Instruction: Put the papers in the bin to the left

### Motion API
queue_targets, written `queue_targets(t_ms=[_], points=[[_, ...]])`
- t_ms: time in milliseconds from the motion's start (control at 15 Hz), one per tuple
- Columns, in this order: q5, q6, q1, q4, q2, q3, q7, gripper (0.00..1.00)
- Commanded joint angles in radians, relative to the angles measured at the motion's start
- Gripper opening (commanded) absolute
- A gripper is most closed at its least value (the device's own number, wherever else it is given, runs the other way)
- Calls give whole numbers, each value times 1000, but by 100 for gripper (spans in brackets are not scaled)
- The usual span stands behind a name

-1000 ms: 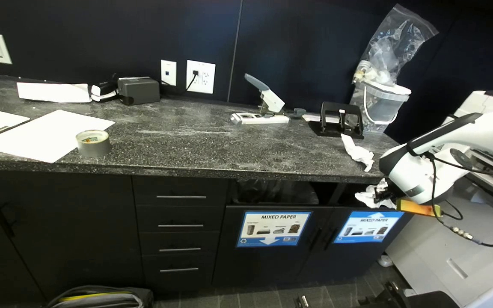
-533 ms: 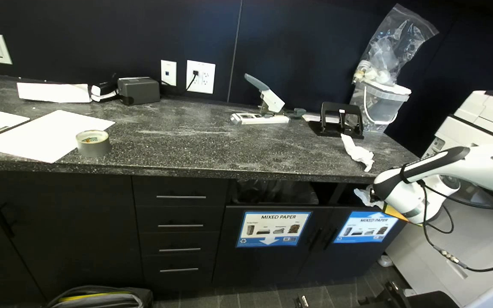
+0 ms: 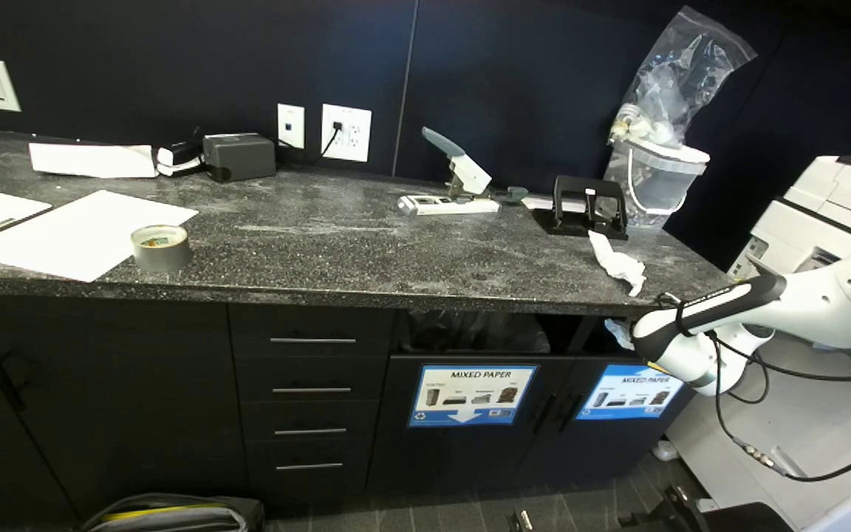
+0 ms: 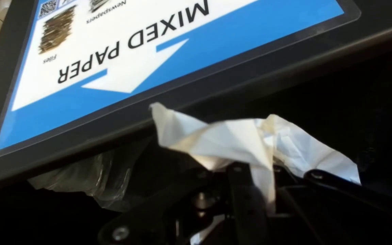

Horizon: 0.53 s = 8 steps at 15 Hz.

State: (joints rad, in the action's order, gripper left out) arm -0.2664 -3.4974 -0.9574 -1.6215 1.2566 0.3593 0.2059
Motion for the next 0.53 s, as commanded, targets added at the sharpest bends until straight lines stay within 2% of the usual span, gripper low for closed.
queue_targets(t_ms=[0,467], points=[[-44,-31,51,105,62,-35,-64,7],[-63,-24,106,183,115,-63,-91,7]])
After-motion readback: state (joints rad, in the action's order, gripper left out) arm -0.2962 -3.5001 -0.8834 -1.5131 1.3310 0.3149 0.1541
